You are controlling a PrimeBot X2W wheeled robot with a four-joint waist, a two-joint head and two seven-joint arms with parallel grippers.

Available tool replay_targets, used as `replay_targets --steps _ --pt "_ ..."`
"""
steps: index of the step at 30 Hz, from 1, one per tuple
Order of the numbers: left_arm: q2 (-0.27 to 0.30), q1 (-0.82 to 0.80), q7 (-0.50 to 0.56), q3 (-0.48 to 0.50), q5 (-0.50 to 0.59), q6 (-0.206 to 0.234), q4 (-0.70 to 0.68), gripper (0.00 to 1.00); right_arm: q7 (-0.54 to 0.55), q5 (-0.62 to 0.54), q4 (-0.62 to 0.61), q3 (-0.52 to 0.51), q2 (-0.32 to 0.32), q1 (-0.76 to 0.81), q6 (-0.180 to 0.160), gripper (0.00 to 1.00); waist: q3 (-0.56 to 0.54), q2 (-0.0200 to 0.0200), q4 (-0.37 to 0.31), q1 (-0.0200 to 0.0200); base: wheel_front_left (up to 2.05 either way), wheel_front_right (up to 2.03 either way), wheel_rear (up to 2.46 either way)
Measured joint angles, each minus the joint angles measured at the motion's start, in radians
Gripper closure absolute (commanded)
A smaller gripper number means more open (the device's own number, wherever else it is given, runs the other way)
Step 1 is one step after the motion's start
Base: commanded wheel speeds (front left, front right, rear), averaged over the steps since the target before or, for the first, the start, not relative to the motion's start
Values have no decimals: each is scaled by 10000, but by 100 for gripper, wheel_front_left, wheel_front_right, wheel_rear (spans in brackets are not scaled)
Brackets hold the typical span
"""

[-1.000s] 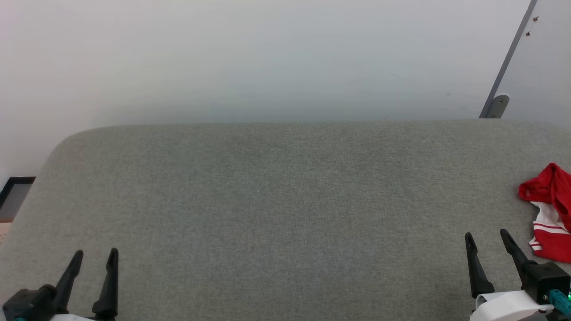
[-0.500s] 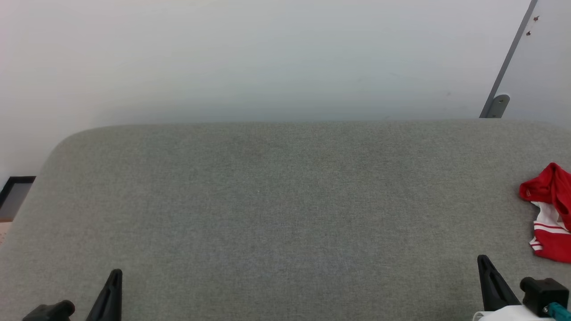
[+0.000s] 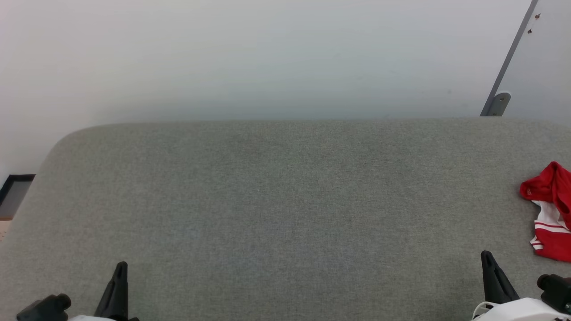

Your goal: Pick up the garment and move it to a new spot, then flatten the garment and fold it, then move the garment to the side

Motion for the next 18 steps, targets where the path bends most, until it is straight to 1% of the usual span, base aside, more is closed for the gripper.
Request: replay_targets --steps 18 --pt "-545 -351 708 201 -2132 0 -38 100 690 2886 -221 -130 107 -161 -2 100 72 0 8 0 0 0 0"
